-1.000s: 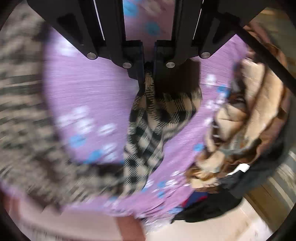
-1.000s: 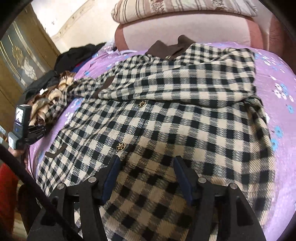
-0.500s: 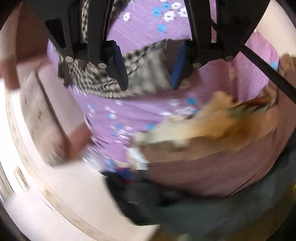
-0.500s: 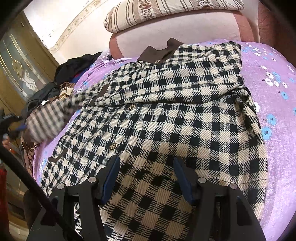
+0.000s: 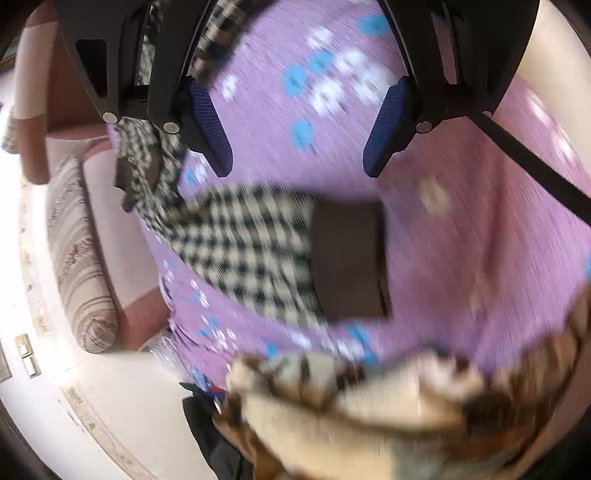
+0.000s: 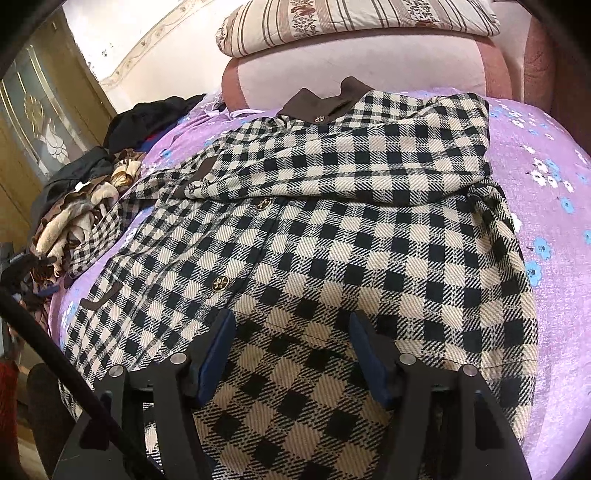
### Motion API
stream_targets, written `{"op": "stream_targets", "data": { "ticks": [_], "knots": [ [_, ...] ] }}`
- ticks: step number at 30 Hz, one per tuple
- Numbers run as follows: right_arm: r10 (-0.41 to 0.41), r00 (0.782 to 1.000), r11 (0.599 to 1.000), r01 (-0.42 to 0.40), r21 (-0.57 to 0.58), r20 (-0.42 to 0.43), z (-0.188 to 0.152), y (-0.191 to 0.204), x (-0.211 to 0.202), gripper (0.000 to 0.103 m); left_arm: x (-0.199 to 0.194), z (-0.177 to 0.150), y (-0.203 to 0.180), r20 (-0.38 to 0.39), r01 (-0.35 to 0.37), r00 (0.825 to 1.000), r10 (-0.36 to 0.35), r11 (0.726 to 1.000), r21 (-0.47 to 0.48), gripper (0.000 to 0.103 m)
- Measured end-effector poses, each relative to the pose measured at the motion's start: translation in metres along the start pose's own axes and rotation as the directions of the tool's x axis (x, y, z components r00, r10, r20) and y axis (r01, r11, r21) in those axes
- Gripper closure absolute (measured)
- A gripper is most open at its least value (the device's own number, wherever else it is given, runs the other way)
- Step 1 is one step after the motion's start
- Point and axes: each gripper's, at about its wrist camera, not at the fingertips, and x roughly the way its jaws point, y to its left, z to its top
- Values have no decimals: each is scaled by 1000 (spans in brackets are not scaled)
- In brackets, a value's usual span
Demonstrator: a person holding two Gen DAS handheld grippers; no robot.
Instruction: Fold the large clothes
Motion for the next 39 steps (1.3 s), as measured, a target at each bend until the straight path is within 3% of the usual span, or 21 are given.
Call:
{"op": "stream_targets", "data": {
  "ticks": [3, 6, 12, 14, 15, 16, 19, 22, 24, 28, 29, 33, 35, 39],
  "knots": [
    [3, 1000, 1000, -3, 1, 2, -1, 0, 0, 34, 23, -20, -10, -49, 20, 999, -20, 1000, 7, 30],
    [-4, 1000, 1000, 4, -3, 3, -1, 1, 0, 33, 31, -13, -23, 12, -6, 1000, 5, 1000, 17, 20],
    [-10, 1000, 1000, 10, -12, 8, -1, 1, 0, 33, 44, 28, -15, 115, -19, 993, 31, 994, -105, 19],
    [-11, 1000, 1000, 11, -16, 11, -1, 0, 1, 33, 43, 45, -17, 122, -44, 991, 59, 991, -124, 38],
    [-12, 1000, 1000, 13, -17, 12, -2, 0, 1, 33, 44, 54, -22, 113, -73, 990, 85, 992, -107, 74],
    [-14, 1000, 1000, 14, -19, 14, -2, 0, 2, 33, 45, 63, -27, 96, -115, 988, 123, 990, -76, 95],
    [-17, 1000, 1000, 18, -25, 15, -1, 1, 4, 33, 31, 85, -46, 172, -220, 960, 219, 975, -13, 95],
    [-17, 1000, 999, 18, -29, 16, 0, 1, 4, 33, 7, 104, -70, 289, -316, 910, 297, 949, 21, 95],
    [-15, 1000, 999, 16, -29, 15, 0, 0, 5, 33, -6, 113, -89, 341, -340, 888, 308, 940, 37, 95],
    [-12, 1000, 1000, 13, -27, 16, 0, 0, 6, 33, -14, 110, -136, 405, -366, 867, 291, 923, 121, 95],
    [-12, 1000, 1000, 13, -28, 16, 0, 0, 6, 33, -13, 104, -149, 408, -357, 873, 268, 920, 159, 95],
    [-7, 1000, 1000, 8, -25, 18, 1, -1, 6, 33, 13, 64, -217, 327, -249, 935, 135, 907, 339, 95],
    [0, 1000, 1000, 0, -20, 19, 1, -2, 5, 33, 37, 34, -255, 247, -179, 966, 76, 887, 426, 96],
    [17, 1000, 1000, -17, -6, 22, 1, -5, 2, 33, 87, -30, -318, 65, -27, 998, -9, 847, 531, 96]
  ]
}}
